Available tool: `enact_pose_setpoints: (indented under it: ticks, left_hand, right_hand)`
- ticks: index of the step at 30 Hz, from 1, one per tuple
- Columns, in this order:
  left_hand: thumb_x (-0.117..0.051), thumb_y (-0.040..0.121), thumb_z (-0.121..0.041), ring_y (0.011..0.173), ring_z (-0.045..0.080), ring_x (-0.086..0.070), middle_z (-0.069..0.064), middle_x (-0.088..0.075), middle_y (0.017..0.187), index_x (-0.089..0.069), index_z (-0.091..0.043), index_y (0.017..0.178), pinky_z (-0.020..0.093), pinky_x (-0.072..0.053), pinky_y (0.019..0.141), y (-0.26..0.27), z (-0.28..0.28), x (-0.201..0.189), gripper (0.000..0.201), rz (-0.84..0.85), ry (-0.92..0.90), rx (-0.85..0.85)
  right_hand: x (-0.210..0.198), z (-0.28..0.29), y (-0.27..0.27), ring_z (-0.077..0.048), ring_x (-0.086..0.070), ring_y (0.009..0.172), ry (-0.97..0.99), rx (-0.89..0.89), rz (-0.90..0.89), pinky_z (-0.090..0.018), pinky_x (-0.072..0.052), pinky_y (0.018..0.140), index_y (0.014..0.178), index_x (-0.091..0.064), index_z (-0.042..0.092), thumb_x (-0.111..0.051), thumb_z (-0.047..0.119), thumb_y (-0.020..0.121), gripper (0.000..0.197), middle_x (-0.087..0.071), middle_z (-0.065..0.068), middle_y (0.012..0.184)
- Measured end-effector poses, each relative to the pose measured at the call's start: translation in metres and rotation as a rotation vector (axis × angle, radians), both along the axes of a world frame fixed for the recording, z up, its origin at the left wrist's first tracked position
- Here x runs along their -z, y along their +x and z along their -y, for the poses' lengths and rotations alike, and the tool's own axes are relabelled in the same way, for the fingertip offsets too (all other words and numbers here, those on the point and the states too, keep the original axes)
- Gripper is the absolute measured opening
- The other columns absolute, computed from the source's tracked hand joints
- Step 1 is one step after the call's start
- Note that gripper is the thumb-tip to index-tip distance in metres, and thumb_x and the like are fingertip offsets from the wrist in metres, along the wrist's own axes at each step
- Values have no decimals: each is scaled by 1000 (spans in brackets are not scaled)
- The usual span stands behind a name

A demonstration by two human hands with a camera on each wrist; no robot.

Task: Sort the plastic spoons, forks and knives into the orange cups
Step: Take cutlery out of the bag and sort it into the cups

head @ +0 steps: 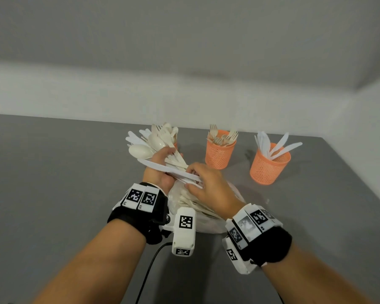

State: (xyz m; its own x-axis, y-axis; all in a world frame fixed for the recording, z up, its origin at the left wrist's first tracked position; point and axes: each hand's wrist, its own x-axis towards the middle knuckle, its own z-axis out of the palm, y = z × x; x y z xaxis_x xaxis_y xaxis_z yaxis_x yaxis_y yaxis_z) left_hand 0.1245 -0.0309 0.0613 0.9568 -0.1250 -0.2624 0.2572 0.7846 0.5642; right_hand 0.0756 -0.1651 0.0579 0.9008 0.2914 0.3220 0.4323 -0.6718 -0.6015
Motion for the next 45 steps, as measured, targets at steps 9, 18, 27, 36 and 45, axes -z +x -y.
enact_pose_setpoints:
  ticks: [9, 18, 27, 36, 45]
  left_hand:
    - [-52, 81, -10, 84, 23, -64, 3, -66, 91, -58, -16, 97, 39, -53, 84, 6, -16, -1, 18, -14, 58, -76]
    - [-50, 81, -7, 102, 22, -60, 2, -61, 118, -59, -15, 121, 39, -45, 93, 14, -1, -2, 42, 14, 35, -47]
    - [-58, 78, -1, 105, 37, -64, 20, -63, 119, -55, -3, 107, 57, -49, 90, 54, -25, -20, 30, -73, 17, -147]
    - [-67, 77, -6, 67, 18, -64, 6, -61, 75, -60, -7, 87, 43, -56, 77, 50, 26, -22, 12, -44, 223, 55]
    - [-56, 84, 2, 74, 16, -65, 6, -65, 79, -59, -3, 98, 27, -54, 72, 36, 63, -17, 16, 158, 275, 189]
  right_hand:
    - [-8, 30, 11, -16, -55, 80, 71, -112, -397, -31, -44, 77, 94, -56, 14, -66, 8, 82, 17, -59, -4, 87]
    - [-1, 21, 16, -12, -52, 68, -19, -140, -452, -36, -43, 73, 85, -55, 18, -52, 28, 93, 13, -54, 10, 68]
    - [-29, 78, 6, -9, -48, 58, 156, -134, -747, -19, -43, 62, 97, -54, 15, -39, 8, 98, 17, -53, 0, 72]
    - [-45, 134, 46, -13, -51, 71, 563, 486, -114, -29, -43, 81, 108, -44, 15, -32, 10, 99, 15, -50, 1, 73]
    - [-19, 190, 94, -18, -51, 105, 652, 667, -45, -43, -40, 104, 108, -50, 11, -46, 11, 93, 16, -52, 6, 108]
